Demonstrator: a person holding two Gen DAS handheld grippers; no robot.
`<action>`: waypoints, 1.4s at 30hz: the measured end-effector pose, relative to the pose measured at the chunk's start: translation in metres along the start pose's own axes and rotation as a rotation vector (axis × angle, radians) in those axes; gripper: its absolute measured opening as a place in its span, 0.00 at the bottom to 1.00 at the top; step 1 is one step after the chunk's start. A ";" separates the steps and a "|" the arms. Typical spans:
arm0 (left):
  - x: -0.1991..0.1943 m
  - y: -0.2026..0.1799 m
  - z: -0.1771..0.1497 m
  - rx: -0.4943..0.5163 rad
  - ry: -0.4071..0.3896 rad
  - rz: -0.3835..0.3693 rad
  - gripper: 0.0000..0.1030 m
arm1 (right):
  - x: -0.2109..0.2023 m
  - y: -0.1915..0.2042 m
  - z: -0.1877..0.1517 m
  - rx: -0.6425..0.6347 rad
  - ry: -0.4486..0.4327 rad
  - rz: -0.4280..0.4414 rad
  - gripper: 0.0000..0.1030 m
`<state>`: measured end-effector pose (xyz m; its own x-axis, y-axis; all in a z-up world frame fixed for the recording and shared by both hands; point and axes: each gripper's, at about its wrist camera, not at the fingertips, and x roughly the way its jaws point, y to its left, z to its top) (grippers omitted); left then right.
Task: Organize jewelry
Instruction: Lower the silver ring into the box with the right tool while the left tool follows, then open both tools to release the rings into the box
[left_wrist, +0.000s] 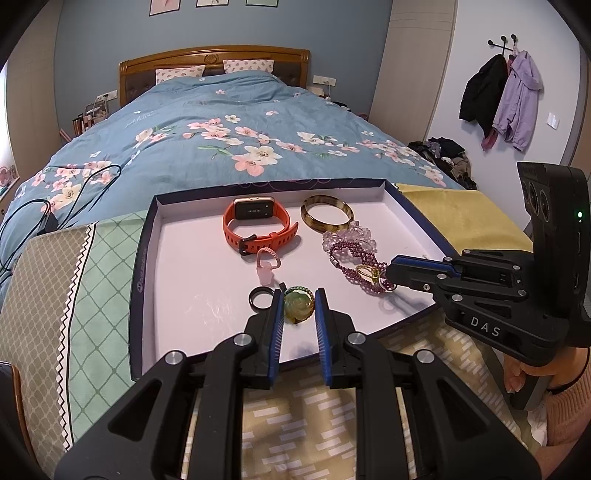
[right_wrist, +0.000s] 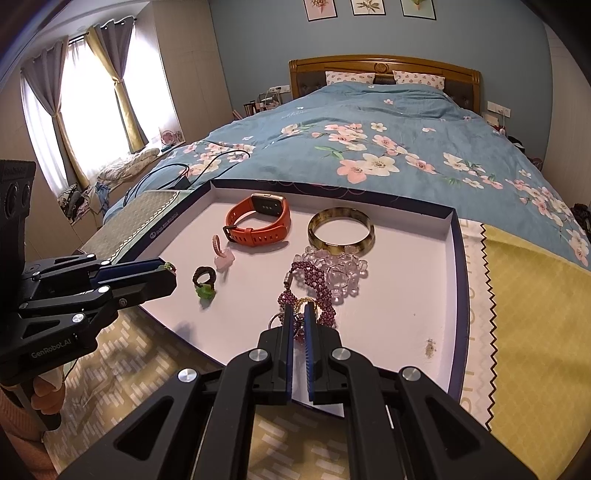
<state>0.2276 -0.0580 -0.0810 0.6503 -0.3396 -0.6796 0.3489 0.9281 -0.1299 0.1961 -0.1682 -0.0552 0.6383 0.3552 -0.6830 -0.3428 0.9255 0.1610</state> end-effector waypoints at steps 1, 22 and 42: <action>0.000 0.000 0.000 0.000 0.000 0.001 0.17 | 0.000 0.000 0.000 0.001 0.000 0.000 0.04; 0.015 0.000 -0.004 -0.005 0.027 0.018 0.17 | 0.002 0.001 -0.003 -0.005 0.002 -0.017 0.04; -0.006 0.004 -0.009 -0.034 -0.019 0.028 0.46 | -0.019 -0.005 -0.009 0.055 -0.031 -0.022 0.37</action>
<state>0.2192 -0.0510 -0.0844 0.6721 -0.3156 -0.6698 0.3070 0.9420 -0.1358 0.1790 -0.1809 -0.0492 0.6665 0.3380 -0.6645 -0.2909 0.9386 0.1856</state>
